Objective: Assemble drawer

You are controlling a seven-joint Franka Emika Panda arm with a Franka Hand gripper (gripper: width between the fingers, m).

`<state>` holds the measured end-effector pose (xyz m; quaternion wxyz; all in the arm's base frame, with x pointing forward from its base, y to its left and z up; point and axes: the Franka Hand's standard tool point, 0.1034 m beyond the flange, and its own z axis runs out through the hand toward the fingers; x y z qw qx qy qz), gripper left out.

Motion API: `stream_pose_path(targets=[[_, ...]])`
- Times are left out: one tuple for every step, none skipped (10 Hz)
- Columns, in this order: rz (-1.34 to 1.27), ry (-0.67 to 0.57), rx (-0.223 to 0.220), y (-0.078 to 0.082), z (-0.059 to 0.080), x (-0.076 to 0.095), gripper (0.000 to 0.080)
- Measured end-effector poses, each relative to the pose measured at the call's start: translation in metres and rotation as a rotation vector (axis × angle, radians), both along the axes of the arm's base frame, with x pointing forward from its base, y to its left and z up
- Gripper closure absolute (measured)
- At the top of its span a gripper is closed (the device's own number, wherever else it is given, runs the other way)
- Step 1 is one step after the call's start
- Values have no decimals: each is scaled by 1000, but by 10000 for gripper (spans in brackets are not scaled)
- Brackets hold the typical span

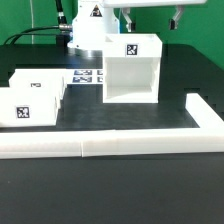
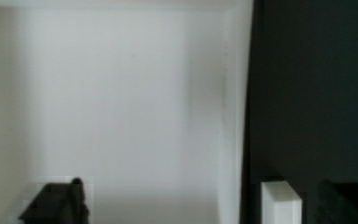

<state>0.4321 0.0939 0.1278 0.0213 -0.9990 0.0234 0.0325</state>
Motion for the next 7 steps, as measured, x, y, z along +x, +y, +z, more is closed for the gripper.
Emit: stream_pose_path(targets=[[0, -9, -1, 7, -8, -9, 150], [-6, -9, -3, 11, -14, -15, 150], [-5, -2, -4, 14, -18, -20, 150], [-8, 2, -4, 15, -20, -21, 150], [-12, 4, -5, 14, -19, -21, 150], [-14, 4, -4, 13, -19, -20, 289], [-14, 4, -4, 13, -19, -20, 289]])
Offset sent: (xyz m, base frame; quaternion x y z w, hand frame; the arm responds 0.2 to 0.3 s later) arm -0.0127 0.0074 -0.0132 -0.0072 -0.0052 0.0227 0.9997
